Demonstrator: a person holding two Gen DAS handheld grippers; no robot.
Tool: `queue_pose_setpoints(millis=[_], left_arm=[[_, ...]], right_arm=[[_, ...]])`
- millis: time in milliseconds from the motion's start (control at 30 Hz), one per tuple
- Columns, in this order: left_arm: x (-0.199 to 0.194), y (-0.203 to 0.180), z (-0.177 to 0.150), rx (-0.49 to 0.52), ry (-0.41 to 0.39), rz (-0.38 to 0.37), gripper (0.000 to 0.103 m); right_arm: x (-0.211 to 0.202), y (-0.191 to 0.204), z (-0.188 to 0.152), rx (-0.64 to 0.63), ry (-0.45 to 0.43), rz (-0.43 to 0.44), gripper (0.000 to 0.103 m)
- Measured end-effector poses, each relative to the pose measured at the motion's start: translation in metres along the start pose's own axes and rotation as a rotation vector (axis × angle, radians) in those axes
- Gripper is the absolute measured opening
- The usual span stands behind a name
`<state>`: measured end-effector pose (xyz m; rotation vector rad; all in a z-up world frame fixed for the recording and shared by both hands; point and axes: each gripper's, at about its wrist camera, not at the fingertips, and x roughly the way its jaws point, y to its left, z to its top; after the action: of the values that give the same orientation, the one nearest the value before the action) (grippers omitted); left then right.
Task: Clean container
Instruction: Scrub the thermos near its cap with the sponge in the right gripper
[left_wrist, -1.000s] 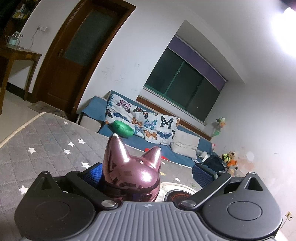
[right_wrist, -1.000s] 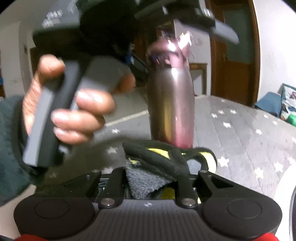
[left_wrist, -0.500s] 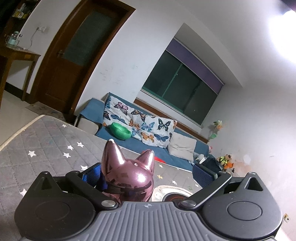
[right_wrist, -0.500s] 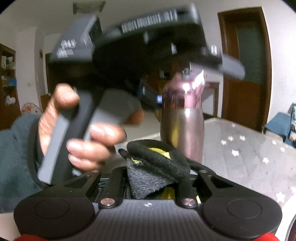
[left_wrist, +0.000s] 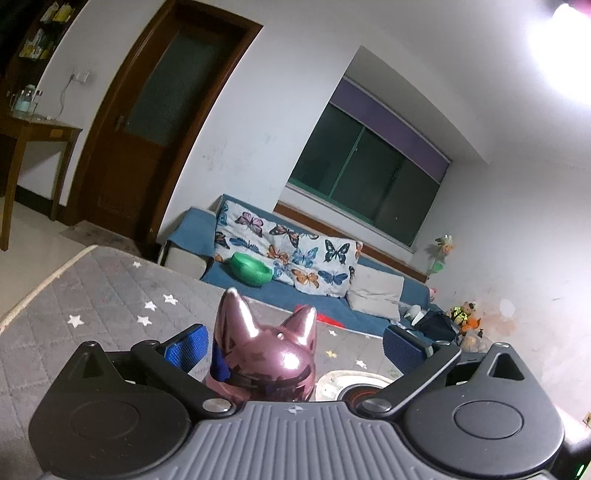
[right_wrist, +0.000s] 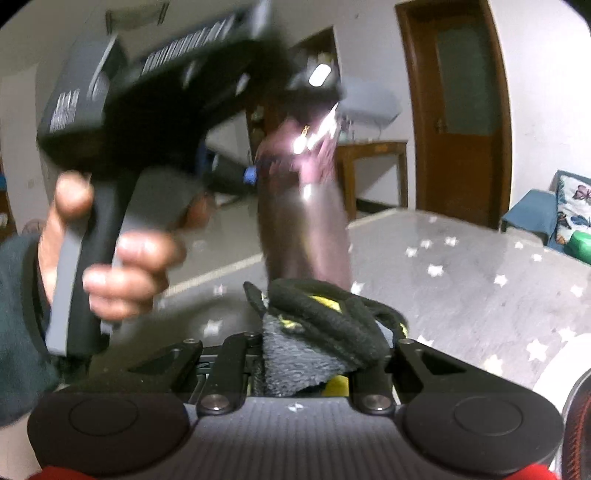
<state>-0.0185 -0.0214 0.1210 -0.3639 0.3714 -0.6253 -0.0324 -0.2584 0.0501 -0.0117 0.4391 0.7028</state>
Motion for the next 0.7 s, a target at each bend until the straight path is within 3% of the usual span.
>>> queue_pose_setpoints(millis=[267,433,700], left_arm=[[-0.003,-0.008,0.003,0.034,-0.015,-0.006,0.099],[-0.003,-0.008,0.002,0.038,-0.015,-0.005,0.098],[0.001,-0.009,0.001,0.052,-0.005,0.003,0.098]], right_arm=[[-0.028,0.000,0.049,-0.028,-0.143,-0.001,0.018],[-0.016,-0.011,0.040,-0.015,-0.123,0.015,0.018],[0.008,-0.021,0.020,-0.008,-0.012,0.006,0.018]])
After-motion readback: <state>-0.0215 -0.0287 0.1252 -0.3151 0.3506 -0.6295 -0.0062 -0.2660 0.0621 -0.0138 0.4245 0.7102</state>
